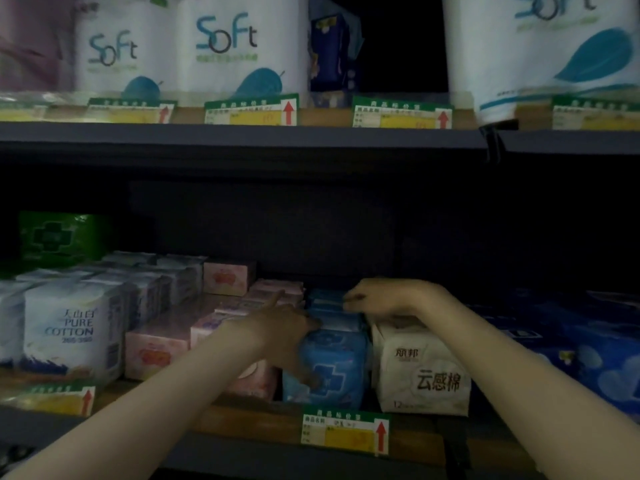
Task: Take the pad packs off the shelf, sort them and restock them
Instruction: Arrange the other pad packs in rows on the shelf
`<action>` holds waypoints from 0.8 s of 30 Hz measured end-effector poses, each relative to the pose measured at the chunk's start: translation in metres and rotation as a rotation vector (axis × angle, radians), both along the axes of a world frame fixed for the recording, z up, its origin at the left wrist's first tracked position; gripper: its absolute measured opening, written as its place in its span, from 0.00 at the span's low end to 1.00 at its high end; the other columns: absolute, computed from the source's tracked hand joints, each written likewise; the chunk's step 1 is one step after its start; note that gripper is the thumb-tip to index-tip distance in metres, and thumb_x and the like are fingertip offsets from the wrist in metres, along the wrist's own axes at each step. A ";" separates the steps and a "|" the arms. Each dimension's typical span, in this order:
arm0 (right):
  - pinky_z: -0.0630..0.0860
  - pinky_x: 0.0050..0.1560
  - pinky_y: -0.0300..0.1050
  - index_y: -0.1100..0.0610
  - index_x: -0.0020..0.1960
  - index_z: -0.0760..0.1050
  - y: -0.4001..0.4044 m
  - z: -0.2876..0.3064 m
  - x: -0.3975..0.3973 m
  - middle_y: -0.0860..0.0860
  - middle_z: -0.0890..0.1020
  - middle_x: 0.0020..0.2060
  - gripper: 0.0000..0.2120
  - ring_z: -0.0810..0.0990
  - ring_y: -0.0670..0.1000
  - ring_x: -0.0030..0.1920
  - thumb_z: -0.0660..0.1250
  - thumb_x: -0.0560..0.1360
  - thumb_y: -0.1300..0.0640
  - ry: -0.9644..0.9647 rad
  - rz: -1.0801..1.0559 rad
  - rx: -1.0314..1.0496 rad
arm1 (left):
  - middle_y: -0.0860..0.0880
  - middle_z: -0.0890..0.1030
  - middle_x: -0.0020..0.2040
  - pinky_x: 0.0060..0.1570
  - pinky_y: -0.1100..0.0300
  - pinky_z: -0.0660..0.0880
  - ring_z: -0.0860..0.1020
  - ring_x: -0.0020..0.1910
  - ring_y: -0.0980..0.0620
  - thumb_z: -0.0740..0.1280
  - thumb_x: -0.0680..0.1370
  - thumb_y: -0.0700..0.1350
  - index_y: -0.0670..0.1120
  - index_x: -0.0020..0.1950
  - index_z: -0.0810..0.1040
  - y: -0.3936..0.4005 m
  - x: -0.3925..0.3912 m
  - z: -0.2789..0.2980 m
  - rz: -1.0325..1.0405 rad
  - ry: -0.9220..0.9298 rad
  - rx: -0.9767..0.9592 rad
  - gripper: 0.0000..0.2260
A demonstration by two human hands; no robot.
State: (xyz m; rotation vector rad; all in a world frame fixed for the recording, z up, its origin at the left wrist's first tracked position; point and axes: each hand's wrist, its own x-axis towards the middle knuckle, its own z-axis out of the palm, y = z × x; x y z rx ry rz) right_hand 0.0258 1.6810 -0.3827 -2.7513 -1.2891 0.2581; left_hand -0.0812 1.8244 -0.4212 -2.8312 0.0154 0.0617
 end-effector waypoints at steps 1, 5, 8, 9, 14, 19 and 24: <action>0.72 0.63 0.47 0.57 0.71 0.66 0.004 -0.002 0.007 0.54 0.72 0.66 0.21 0.74 0.53 0.60 0.56 0.81 0.52 -0.065 -0.038 -0.072 | 0.49 0.53 0.77 0.71 0.49 0.35 0.51 0.76 0.49 0.65 0.70 0.68 0.54 0.77 0.47 0.001 0.001 0.000 -0.003 0.014 -0.031 0.44; 0.64 0.69 0.46 0.51 0.76 0.56 0.018 -0.012 0.017 0.54 0.59 0.74 0.25 0.63 0.55 0.71 0.55 0.80 0.60 -0.147 -0.043 -0.211 | 0.47 0.50 0.78 0.71 0.46 0.37 0.47 0.76 0.43 0.62 0.69 0.71 0.61 0.76 0.40 -0.001 0.004 -0.013 -0.025 -0.022 -0.055 0.44; 0.64 0.65 0.40 0.47 0.75 0.58 0.015 -0.010 0.015 0.51 0.61 0.74 0.25 0.64 0.52 0.70 0.55 0.80 0.61 -0.107 0.032 -0.141 | 0.45 0.53 0.77 0.72 0.47 0.37 0.48 0.76 0.41 0.58 0.71 0.71 0.60 0.76 0.40 -0.004 0.000 -0.018 -0.028 -0.083 0.019 0.42; 0.66 0.62 0.39 0.47 0.75 0.58 0.015 -0.011 0.014 0.51 0.63 0.73 0.25 0.67 0.52 0.68 0.55 0.80 0.62 -0.113 0.048 -0.125 | 0.44 0.53 0.77 0.72 0.47 0.36 0.48 0.76 0.41 0.58 0.71 0.71 0.60 0.76 0.40 -0.005 0.000 -0.018 -0.022 -0.091 0.031 0.41; 0.69 0.53 0.41 0.53 0.74 0.61 0.036 -0.018 0.013 0.54 0.70 0.68 0.22 0.72 0.53 0.62 0.53 0.82 0.49 -0.178 0.035 -0.197 | 0.45 0.57 0.76 0.71 0.46 0.34 0.54 0.75 0.46 0.60 0.70 0.71 0.59 0.76 0.43 -0.003 0.007 -0.013 0.025 -0.048 0.027 0.42; 0.69 0.38 0.41 0.60 0.63 0.73 0.021 -0.014 -0.007 0.54 0.77 0.52 0.18 0.73 0.50 0.48 0.56 0.81 0.51 -0.207 0.037 -0.012 | 0.48 0.53 0.77 0.70 0.47 0.33 0.50 0.76 0.49 0.63 0.70 0.69 0.60 0.76 0.43 0.006 -0.005 -0.011 -0.018 -0.105 -0.060 0.42; 0.62 0.69 0.44 0.52 0.76 0.55 0.005 -0.022 -0.042 0.49 0.64 0.71 0.42 0.65 0.52 0.69 0.62 0.70 0.32 -0.121 0.179 -0.138 | 0.50 0.48 0.78 0.71 0.49 0.35 0.45 0.76 0.50 0.64 0.68 0.69 0.56 0.77 0.43 0.023 -0.032 -0.020 0.033 -0.233 -0.088 0.46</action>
